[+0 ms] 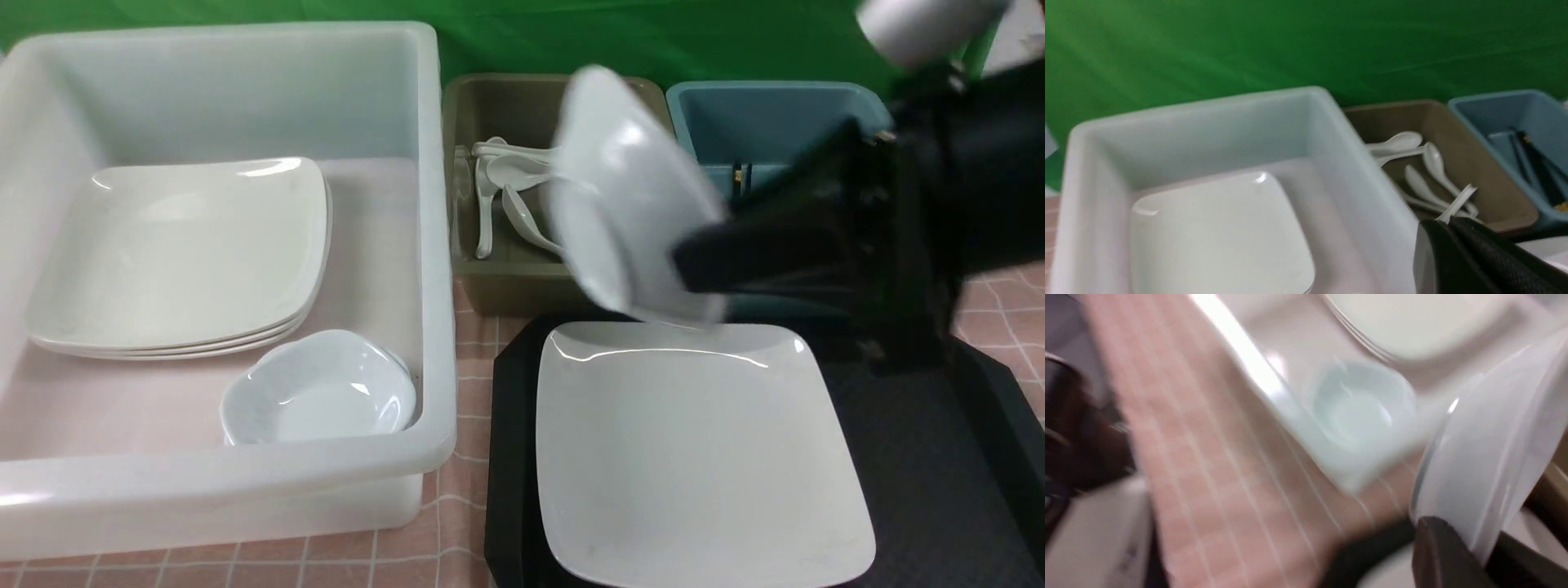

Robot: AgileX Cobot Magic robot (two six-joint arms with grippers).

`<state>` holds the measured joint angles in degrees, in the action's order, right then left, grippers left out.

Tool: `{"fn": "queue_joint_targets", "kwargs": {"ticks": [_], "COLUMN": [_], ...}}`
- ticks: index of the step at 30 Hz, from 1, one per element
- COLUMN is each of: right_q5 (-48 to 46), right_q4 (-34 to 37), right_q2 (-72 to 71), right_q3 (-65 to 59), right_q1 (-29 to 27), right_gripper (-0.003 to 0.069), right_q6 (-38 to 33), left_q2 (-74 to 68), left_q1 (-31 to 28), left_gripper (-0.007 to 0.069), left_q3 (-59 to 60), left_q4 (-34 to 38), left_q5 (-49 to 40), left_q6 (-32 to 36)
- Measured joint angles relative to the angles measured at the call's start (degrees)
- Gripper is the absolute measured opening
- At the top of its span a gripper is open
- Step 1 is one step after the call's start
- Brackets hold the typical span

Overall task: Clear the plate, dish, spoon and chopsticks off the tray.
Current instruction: Use the right arm to put the small plate into the large storage box on the left

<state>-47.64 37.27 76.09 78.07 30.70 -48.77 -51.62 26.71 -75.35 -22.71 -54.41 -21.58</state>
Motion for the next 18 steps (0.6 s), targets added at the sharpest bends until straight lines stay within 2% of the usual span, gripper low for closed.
{"fn": "queue_joint_targets", "kwargs": {"ticks": [3, 8, 11, 14, 16, 17, 18], "right_q5": [0.16, 0.28, 0.39, 0.63, 0.94, 0.94, 1.11], "right_q4": [2.91, 2.89, 0.93, -5.84, -11.38, -11.98, -15.04], "right_q2": [7.02, 19.18, 24.57, 30.89, 34.34, 34.98, 36.26], "right_q3": [4.53, 14.16, 19.10, 24.83, 27.67, 27.94, 29.31], "right_q1": [3.85, 9.87, 12.00, 14.48, 15.98, 16.28, 16.87], "right_gripper": [0.0087, 0.0087, 0.0087, 0.0087, 0.0087, 0.0087, 0.0087], "right_q6": [-3.07, -5.83, -5.92, -3.92, -1.43, -1.13, 0.46], "left_q2": [-3.04, -6.78, -7.61, -8.79, -9.94, -10.08, -10.72], "left_q1": [0.00, -0.44, -3.33, -13.59, -22.48, -22.48, -27.30], "left_gripper": [0.0009, 0.0009, 0.0009, 0.0009, 0.0009, 0.0009, 0.0009], "left_q3": [-2.49, -2.92, -3.10, -3.15, -3.15, -3.15, -3.15], "left_q4": [-2.17, -1.77, -0.90, 5.62, 14.33, 15.39, 19.78], "left_q5": [-7.64, -13.62, -14.73, -14.96, -15.12, -15.13, -15.42], "left_q6": [0.26, 1.87, 2.51, 8.21, 14.82, 15.61, 18.66]}}
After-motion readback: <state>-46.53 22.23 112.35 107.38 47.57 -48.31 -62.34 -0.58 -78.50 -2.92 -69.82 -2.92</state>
